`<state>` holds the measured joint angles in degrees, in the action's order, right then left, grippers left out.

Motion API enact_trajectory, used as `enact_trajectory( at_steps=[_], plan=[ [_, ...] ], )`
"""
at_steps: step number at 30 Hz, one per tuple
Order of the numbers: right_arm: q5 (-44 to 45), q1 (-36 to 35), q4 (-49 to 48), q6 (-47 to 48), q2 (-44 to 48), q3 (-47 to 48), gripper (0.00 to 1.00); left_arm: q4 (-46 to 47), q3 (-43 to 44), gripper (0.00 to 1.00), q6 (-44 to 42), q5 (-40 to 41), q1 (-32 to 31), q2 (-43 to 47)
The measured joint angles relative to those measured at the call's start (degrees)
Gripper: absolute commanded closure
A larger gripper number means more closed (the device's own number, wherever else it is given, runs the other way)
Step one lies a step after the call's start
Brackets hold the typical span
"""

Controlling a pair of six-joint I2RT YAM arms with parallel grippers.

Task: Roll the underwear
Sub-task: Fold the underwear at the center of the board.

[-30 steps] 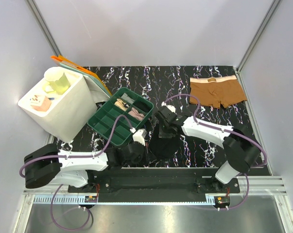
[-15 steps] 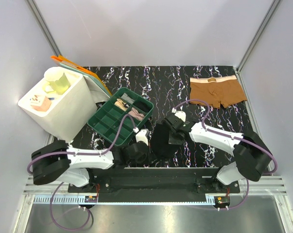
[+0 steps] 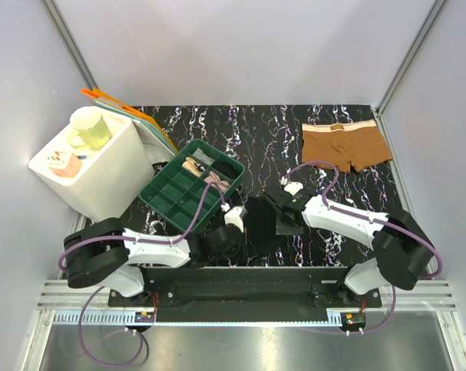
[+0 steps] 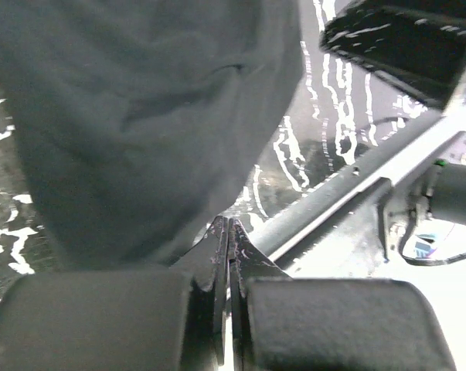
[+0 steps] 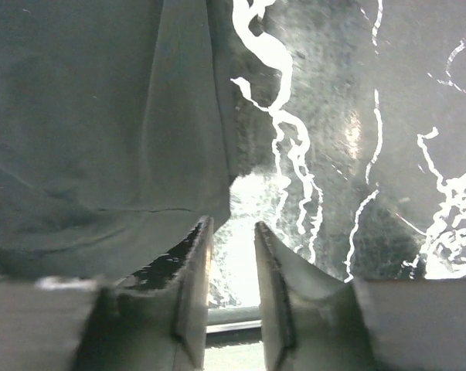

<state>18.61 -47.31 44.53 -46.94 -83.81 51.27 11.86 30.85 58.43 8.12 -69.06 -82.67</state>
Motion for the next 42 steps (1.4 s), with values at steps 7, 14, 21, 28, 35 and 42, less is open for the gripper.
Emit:
enact_trajectory(
  at_steps=[7, 14, 21, 28, 35, 42],
  plan=[
    [-1.3, 3.1, -2.2, 2.6, 3.4, -0.4, 0.48, 1.8, 0.0, 1.0, 0.0, -1.3, 0.0, 0.0],
    [-6.3, 12.0, -12.6, 8.2, 5.3, -2.1, 0.5, 1.3, 0.0, 1.0, 0.0, -1.3, 0.2, 0.2],
    [-10.8, 15.5, -21.0, 13.1, -0.9, -2.2, 0.52, 0.0, 0.0, 1.0, 0.0, -0.8, 1.0, 2.0],
    [-12.4, 17.1, -24.9, 15.5, -5.9, -2.2, 0.56, -2.0, 0.0, 1.0, 0.0, -0.5, 1.3, 3.4],
    [-12.7, 17.2, -26.7, 17.2, -7.8, -2.0, 0.64, -3.0, 0.0, 1.0, 0.0, -0.3, 1.5, 3.6],
    [-12.7, 17.3, -27.1, 18.0, -8.9, -1.7, 0.92, -3.3, 0.0, 1.0, 0.0, -0.1, 1.5, 3.9]
  ],
)
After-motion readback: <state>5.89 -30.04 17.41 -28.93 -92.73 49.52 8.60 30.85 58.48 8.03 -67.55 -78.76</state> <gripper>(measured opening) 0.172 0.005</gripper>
